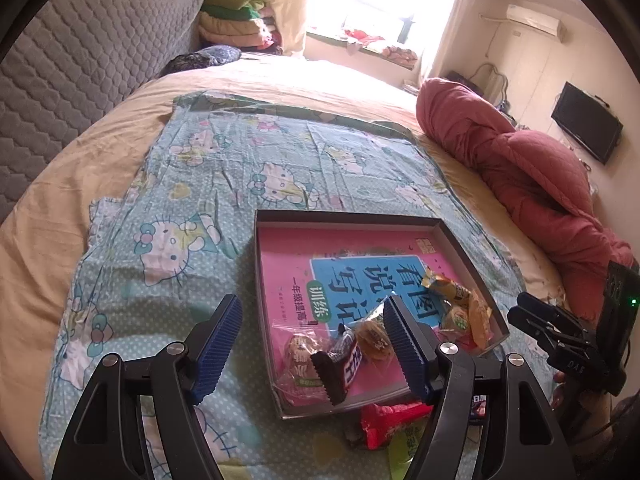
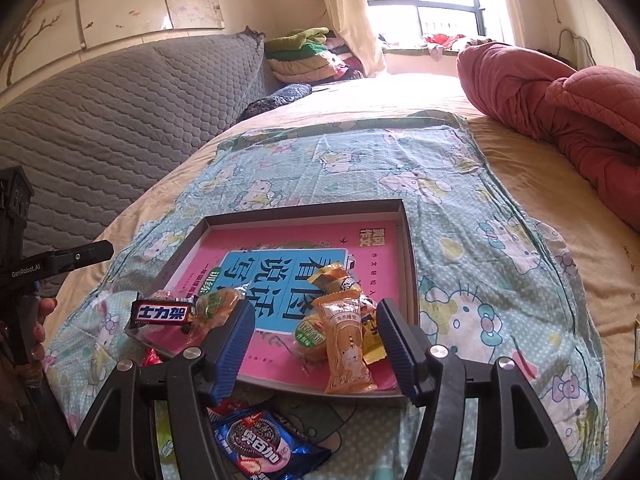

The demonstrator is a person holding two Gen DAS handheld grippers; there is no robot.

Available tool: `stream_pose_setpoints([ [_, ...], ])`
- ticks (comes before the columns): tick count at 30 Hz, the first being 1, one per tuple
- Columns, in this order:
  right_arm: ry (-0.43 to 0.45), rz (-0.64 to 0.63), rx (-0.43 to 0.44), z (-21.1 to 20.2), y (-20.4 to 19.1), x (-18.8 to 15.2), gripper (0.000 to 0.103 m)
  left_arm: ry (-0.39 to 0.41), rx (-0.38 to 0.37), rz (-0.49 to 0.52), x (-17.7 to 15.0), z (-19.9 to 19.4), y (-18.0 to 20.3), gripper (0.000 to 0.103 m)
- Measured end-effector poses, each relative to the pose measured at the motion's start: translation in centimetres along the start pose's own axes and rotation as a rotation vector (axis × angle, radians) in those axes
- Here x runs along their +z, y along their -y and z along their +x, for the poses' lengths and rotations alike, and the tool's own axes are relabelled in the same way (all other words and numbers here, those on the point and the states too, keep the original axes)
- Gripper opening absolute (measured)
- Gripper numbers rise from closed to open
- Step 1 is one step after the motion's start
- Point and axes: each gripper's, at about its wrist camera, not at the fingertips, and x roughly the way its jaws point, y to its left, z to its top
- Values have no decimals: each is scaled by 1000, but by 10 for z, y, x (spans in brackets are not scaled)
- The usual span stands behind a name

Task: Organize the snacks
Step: 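Withdraw both tools from the tray toward the remaining snacks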

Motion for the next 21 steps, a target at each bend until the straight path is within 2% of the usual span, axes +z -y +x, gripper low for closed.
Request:
stream_pose_setpoints([
  [7, -12, -6, 13, -9, -5, -5, 63, -43, -23, 45, -12, -2, 13, 75],
  [13, -37, -13, 29, -14, -13, -13, 63, -97, -48, 20, -31, -5, 15, 75],
  [21, -49, -44, 31, -24, -25, -21, 63, -133, -44, 18, -52, -13, 20, 75],
])
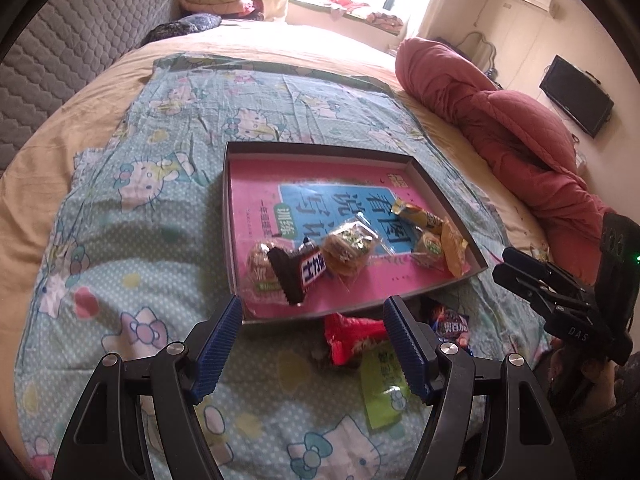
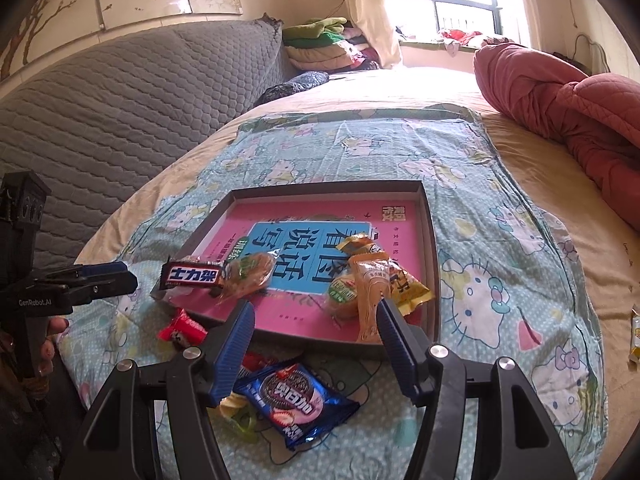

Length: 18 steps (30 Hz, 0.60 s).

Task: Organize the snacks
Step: 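Withdraw both tools from the tray toward the remaining snacks, then grasp the dark round chocolate cake with the left tool while the right tool grasps the blue cookie pack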

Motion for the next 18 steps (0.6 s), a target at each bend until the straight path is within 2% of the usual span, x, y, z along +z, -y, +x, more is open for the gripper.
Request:
stream_pose_setpoints([
  [9, -23, 3, -4, -8, -7, -11, 63, -55, 10, 22, -21, 4, 13, 75],
  [18, -74, 1, 48, -15, -22, -29, 63, -108, 19, 45, -35, 11, 23, 75],
])
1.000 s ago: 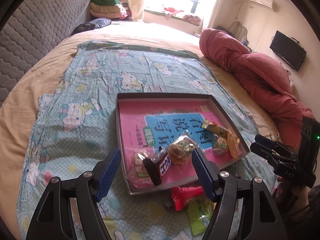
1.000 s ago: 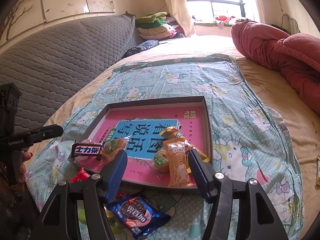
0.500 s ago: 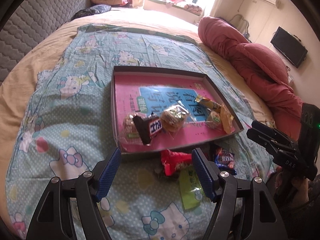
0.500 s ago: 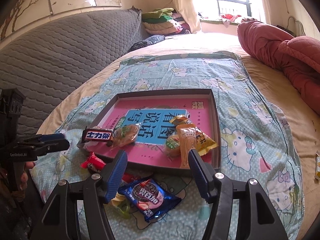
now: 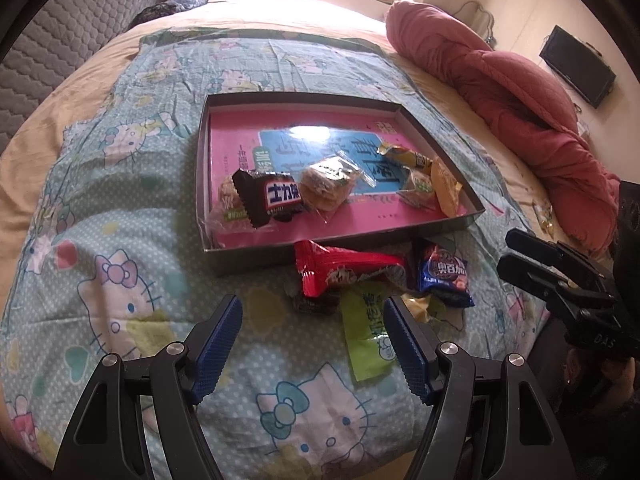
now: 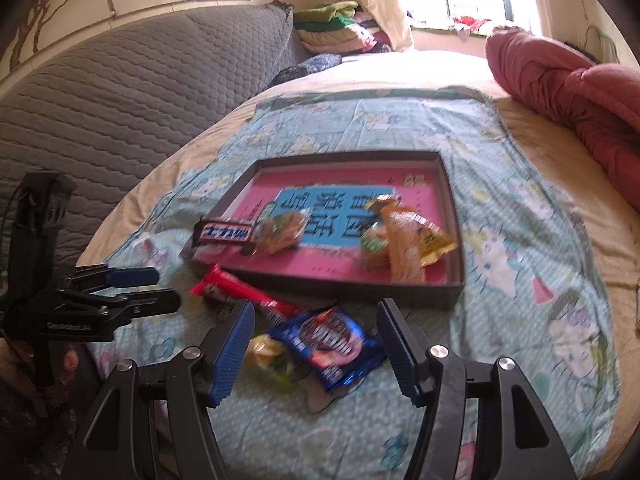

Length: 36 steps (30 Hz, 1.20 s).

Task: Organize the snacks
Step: 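Grasp the dark round chocolate cake with the left tool while the right tool grasps the blue cookie pack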

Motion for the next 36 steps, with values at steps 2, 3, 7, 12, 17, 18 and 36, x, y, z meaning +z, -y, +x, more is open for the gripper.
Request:
stream_pose_setpoints([
  [2, -20, 8, 23, 2, -3, -4, 63, -8, 3, -1, -2, 2, 0, 75],
  [3, -25, 5, 24, 2, -5, -6, 63, -12, 5, -1, -3, 3, 0, 75],
  [7, -44, -14, 1, 6, -9, -10, 63, -29, 6, -4, -6, 9, -1, 75],
  [12, -98, -10, -42, 18, 0, -15, 63, -41, 1, -2, -7, 16, -1, 75],
  [17, -154, -16, -67, 32, 7, -18, 63, -55, -6, -25, -8, 26, -7, 75],
  [18, -157, -20, -73, 33, 8, -19, 63, -56, -8, -29, -8, 27, -8, 75],
  [36, -180, -217, -105, 68, -8, -17, 63, -55, -12, -35, -3, 48, -9, 75],
])
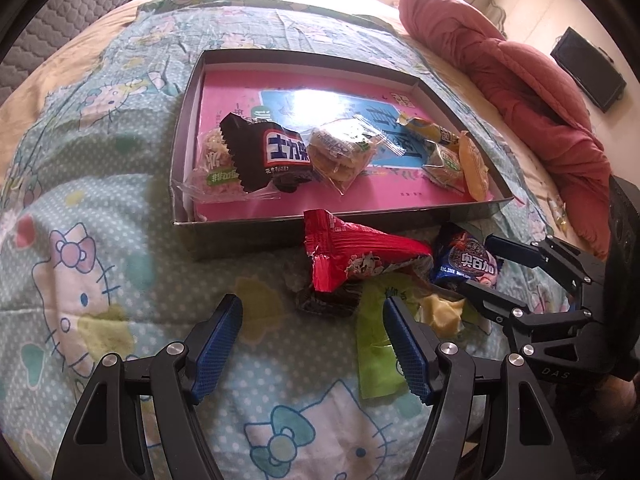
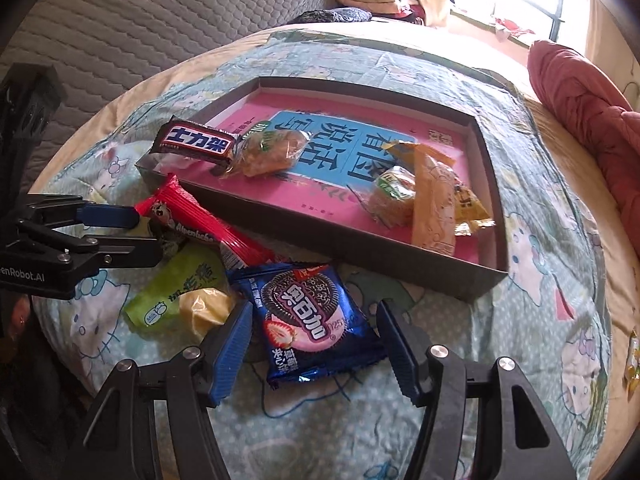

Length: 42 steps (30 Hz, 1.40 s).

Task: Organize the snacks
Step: 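Grasp the dark round chocolate cake with the left tool while the right tool grasps the blue cookie pack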

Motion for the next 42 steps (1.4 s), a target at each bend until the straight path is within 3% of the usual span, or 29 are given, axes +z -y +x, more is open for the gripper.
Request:
stream_pose_setpoints([
  [8, -13, -5, 11, 9, -1, 1, 64, 7, 15, 22, 2, 5, 2, 74],
  [15, -16, 19, 26, 17, 3, 1, 64, 20, 35, 26, 5, 11, 1, 62],
  [21, -17, 14, 19, 18, 3, 1, 60, 4, 29, 63, 5, 15, 8, 46],
  [32, -23, 34, 15, 16, 8, 1, 54, -21, 22, 100, 2, 17, 14, 40],
  [42, 17, 168, 39, -6, 34, -4, 54, -26, 23, 57, -7, -5, 2, 39],
])
